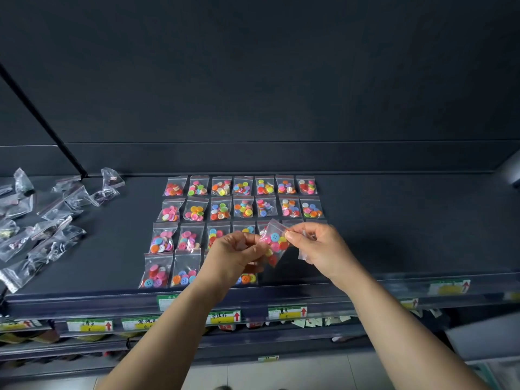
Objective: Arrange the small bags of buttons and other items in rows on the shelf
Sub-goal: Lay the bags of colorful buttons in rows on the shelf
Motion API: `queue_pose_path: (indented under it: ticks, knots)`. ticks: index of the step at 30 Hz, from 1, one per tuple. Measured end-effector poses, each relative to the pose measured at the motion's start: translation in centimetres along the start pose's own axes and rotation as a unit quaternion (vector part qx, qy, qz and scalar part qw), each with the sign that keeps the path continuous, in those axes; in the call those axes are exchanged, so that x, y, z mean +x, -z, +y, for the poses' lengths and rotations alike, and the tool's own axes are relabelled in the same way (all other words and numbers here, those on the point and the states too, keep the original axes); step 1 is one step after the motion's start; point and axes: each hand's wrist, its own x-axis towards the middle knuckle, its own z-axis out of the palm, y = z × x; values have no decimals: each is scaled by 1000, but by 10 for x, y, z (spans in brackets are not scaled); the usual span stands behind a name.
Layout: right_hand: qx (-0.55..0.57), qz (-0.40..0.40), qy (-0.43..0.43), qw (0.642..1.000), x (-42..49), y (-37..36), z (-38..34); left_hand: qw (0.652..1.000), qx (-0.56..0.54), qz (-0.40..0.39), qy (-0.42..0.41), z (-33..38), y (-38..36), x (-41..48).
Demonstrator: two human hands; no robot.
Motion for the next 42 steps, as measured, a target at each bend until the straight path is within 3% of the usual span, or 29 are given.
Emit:
queue_pose_path:
  ticks: [7,11,15,18,24,32,37,42]
  knots:
    - [-58,5,6,998,8,0,8,989,140,42,-7,-7,5,3]
    - [-115,-27,4,993,15,0,17,977,189,92,-27,-10,20,6]
    - [-194,-54,13,979,19,-7,23,967,236,91,-24,-15,30,10]
    - [-231,-47,34,971,19,-13,25,965,248,89,-18,-20,33,11]
    - [-222,45,85,970,12,-12,30,962,258,90,-19,-23,34,11]
    - [-298,-35,88,950,5,-14,40,963,255,81,-21,-21,32,11]
    - [-309,-43,91,946,5,-16,42,975,209,74,3,-15,26,5]
    - [-231,-20,82,969,2,-8,36,997,-38,27,68,-10,23,8]
